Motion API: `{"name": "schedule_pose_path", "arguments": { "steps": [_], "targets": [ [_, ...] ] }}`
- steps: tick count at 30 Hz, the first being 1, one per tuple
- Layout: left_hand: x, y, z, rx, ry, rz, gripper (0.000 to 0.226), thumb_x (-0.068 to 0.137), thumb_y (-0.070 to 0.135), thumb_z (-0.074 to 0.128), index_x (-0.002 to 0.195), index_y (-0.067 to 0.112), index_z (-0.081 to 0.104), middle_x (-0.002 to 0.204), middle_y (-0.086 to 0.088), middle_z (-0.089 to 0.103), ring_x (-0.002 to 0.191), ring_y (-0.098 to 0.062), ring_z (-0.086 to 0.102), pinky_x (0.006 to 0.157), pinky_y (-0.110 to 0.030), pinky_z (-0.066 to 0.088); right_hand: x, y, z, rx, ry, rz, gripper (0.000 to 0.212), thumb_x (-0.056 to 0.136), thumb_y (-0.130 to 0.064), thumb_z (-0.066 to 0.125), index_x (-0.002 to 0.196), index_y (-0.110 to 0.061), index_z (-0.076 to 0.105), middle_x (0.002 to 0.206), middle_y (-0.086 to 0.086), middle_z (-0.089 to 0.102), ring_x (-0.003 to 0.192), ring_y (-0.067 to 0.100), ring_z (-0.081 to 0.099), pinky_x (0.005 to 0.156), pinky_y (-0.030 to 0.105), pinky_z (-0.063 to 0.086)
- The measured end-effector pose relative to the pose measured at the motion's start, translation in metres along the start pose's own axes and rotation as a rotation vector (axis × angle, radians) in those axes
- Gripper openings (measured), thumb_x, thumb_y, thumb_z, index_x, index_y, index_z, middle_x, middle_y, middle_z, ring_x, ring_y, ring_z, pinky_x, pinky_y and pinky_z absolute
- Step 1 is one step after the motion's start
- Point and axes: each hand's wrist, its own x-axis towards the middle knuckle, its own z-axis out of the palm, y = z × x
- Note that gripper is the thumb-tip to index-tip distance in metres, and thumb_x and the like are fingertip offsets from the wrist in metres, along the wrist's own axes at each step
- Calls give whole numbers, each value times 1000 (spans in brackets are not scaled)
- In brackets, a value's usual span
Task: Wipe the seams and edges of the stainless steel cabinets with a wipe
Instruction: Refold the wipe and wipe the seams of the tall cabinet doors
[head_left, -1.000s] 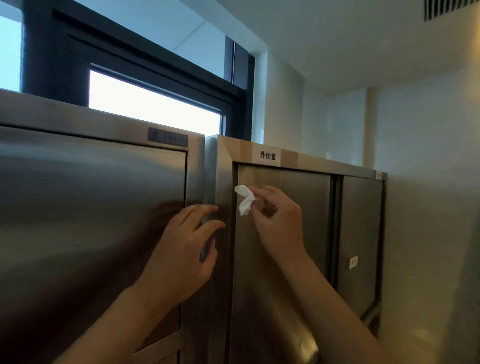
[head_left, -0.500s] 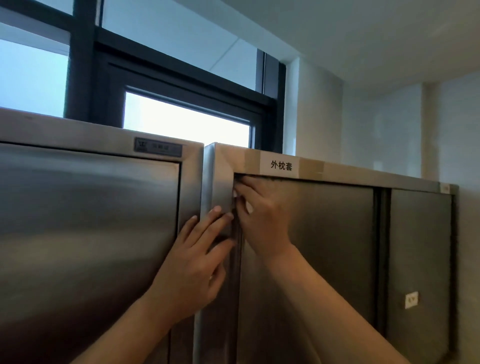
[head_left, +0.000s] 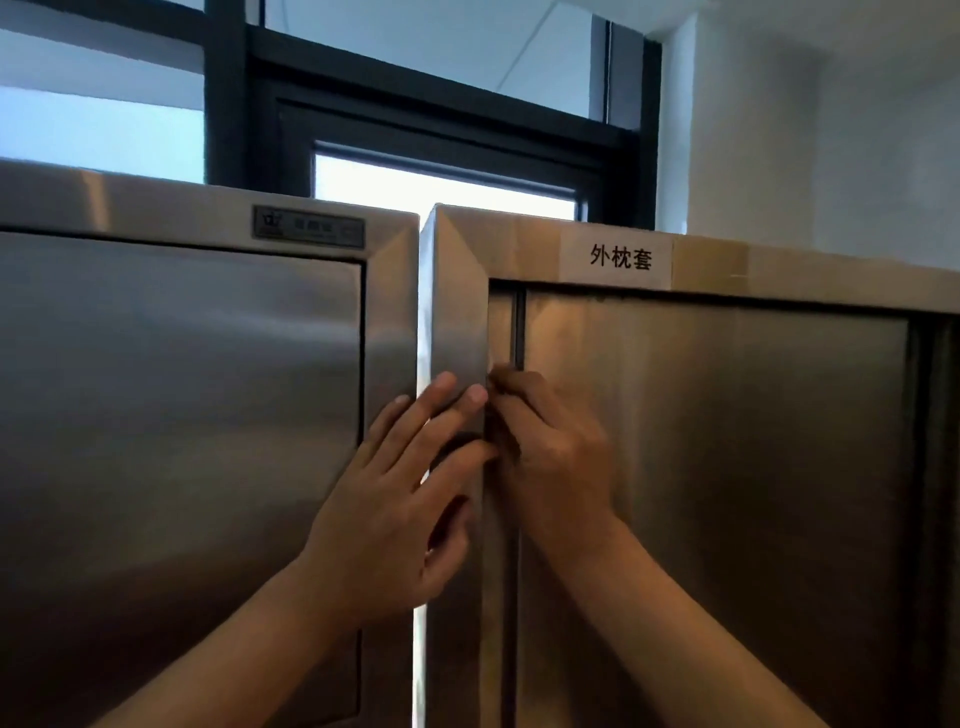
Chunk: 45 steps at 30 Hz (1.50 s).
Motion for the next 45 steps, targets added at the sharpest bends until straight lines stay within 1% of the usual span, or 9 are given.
{"name": "schedule_pose_path", "arguments": {
  "steps": [5, 10, 16, 22, 28, 32, 39, 42, 45],
  "targets": [
    [-1, 3, 0, -7, 14, -13, 60, 83, 15, 68, 140, 12, 51, 163, -11, 39, 156, -34, 27, 117, -62, 36, -17, 0, -2, 94, -49, -8, 18, 93, -7, 73, 111, -2, 75, 119, 14, 71, 104, 26, 69, 89, 37, 57],
    [-2, 1, 2, 36, -28, -2, 55, 89, 22, 62, 143, 12, 56, 165, -13, 35, 156, -37, 26, 118, -62, 35, -3, 10, -21, 180, -120, -85, 11, 97, -7, 67, 104, -1, 73, 113, 12, 70, 104, 24, 67, 89, 37, 56],
    [-4, 3, 2, 73, -36, 9, 37, 91, 25, 62, 124, 19, 75, 163, -17, 37, 156, -38, 25, 118, -61, 35, 36, 31, -46, 129, -1, -119, 12, 95, -3, 71, 105, 0, 76, 117, 13, 71, 106, 27, 68, 92, 37, 56],
    [-5, 0, 3, 104, -81, 28, 32, 92, 32, 62, 119, 24, 77, 166, -17, 31, 156, -40, 21, 119, -61, 32, 66, 45, -22, 17, -42, -300, 19, 102, -6, 61, 108, 2, 76, 116, 17, 73, 108, 34, 67, 96, 42, 54],
    [-5, 0, 3, 130, -74, 47, 30, 92, 35, 61, 115, 23, 77, 167, -15, 27, 157, -41, 19, 122, -60, 27, 48, 42, -13, 34, -74, -260, 12, 97, -3, 66, 102, 3, 76, 117, 17, 74, 102, 35, 62, 92, 36, 52],
    [-4, 1, 4, 153, -95, 95, 24, 91, 33, 65, 107, 23, 79, 163, -16, 36, 155, -47, 19, 118, -66, 30, 29, 31, -7, 87, -132, -231, 10, 97, -3, 67, 99, 2, 75, 119, 16, 72, 98, 34, 61, 86, 41, 54],
    [-12, 5, 7, 177, -171, 196, 20, 92, 37, 61, 92, 25, 77, 158, -13, 45, 155, -49, 17, 120, -67, 24, 24, 25, -9, 121, -132, -207, 10, 89, 1, 69, 97, 1, 74, 118, 13, 72, 98, 25, 53, 83, 37, 52],
    [-12, 5, 8, 164, -151, 206, 24, 95, 40, 58, 95, 26, 78, 156, -9, 48, 155, -48, 18, 122, -67, 19, 20, 25, -11, 134, -161, -219, 8, 93, -2, 68, 97, 0, 74, 117, 13, 72, 95, 25, 54, 81, 39, 53],
    [-18, 3, 11, 188, -153, 302, 29, 97, 41, 54, 103, 28, 78, 141, -3, 63, 154, -41, 26, 119, -73, 18, 14, 26, -14, 151, -183, -245, 11, 98, -5, 67, 102, 0, 75, 117, 13, 73, 95, 28, 60, 85, 39, 54]
  ]
}}
